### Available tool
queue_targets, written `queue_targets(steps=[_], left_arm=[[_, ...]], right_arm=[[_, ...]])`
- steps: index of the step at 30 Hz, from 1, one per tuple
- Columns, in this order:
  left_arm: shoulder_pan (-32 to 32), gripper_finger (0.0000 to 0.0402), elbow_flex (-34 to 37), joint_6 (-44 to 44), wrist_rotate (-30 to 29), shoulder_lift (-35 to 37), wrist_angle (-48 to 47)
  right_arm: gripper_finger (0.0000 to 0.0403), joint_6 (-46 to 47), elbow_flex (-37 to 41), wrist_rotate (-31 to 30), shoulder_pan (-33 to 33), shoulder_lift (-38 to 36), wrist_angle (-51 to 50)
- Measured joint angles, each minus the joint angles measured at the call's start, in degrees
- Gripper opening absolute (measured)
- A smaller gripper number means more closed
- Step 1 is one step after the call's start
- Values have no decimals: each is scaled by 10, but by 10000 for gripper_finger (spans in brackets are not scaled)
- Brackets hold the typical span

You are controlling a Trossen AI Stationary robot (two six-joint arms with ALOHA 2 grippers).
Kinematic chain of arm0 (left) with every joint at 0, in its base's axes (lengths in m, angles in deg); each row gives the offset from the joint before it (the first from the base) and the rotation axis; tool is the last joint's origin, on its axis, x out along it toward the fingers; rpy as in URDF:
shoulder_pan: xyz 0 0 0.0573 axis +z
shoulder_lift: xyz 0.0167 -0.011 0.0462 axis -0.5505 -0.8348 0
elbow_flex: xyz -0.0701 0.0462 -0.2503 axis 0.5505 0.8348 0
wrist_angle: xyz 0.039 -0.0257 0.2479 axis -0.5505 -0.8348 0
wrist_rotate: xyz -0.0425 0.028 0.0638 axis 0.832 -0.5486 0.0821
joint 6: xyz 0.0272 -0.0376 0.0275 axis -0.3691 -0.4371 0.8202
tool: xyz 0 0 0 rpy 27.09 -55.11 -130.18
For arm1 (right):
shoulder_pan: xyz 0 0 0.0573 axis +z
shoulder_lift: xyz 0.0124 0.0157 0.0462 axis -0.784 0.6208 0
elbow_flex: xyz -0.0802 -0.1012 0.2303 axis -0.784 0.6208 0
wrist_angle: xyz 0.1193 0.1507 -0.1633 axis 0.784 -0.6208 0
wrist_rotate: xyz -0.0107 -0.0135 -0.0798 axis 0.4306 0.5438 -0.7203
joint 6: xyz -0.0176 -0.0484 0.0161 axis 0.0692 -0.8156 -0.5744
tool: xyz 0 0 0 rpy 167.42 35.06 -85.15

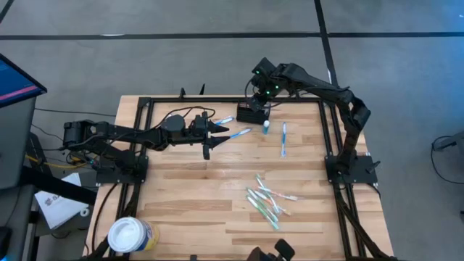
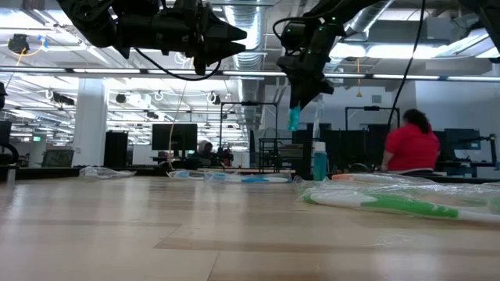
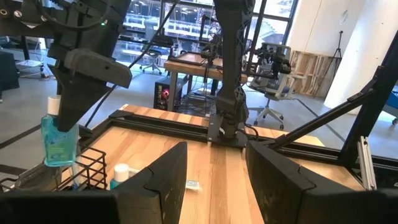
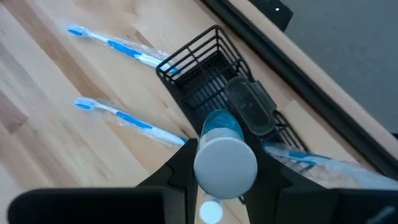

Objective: Pick & Place toothbrushing station
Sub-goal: Put the mouthwash into the mesh organizer

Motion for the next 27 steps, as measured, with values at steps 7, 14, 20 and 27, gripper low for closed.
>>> queue_targets(steps=[7, 14, 20, 27], left_arm=[[0, 156, 0, 0, 0, 0, 0], [0, 156, 0, 0, 0, 0, 0], [0, 156, 0, 0, 0, 0, 0], [0, 156, 0, 0, 0, 0, 0]], right_arm=[[82, -2, 1, 0, 1, 0, 19], [82, -10, 29, 1, 1, 0, 48], [82, -12, 51, 1, 0, 0, 67], [82, -15, 52, 1, 0, 0, 76]])
